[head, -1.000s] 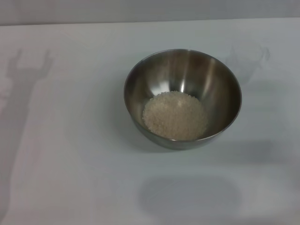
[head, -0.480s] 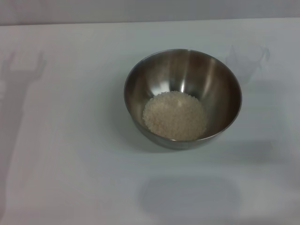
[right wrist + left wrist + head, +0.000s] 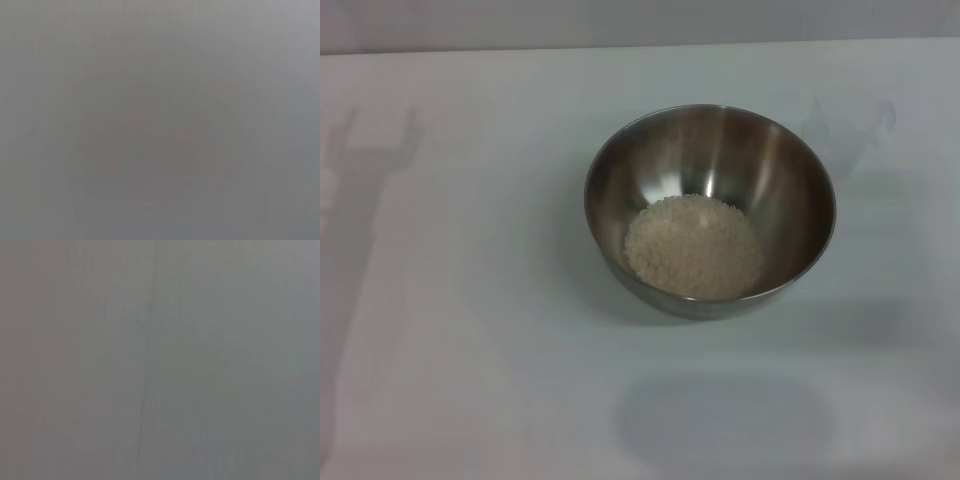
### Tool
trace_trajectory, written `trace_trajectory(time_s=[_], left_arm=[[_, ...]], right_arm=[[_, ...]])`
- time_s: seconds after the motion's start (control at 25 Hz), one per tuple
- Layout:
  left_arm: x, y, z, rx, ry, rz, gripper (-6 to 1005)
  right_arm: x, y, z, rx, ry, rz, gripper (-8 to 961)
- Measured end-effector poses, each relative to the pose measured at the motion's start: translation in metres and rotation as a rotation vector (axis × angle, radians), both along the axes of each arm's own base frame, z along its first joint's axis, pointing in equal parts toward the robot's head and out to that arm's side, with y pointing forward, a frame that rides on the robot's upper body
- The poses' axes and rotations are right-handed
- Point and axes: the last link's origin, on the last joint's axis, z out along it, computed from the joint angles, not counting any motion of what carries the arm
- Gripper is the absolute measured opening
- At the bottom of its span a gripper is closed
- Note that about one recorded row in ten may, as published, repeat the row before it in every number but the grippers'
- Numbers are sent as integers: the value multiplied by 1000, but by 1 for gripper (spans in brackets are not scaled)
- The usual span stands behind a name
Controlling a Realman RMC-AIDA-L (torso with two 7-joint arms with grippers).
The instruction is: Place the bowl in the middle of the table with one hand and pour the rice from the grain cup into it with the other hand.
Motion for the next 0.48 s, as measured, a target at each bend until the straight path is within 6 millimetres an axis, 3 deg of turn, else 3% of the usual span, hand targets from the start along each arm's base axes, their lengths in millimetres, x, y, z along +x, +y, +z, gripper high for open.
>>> trace_trajectory(time_s=[0.48], left_arm=[[8, 8, -2, -7, -5, -23, 796]], right_arm=[[6, 3, 0, -9, -5, -44, 631]])
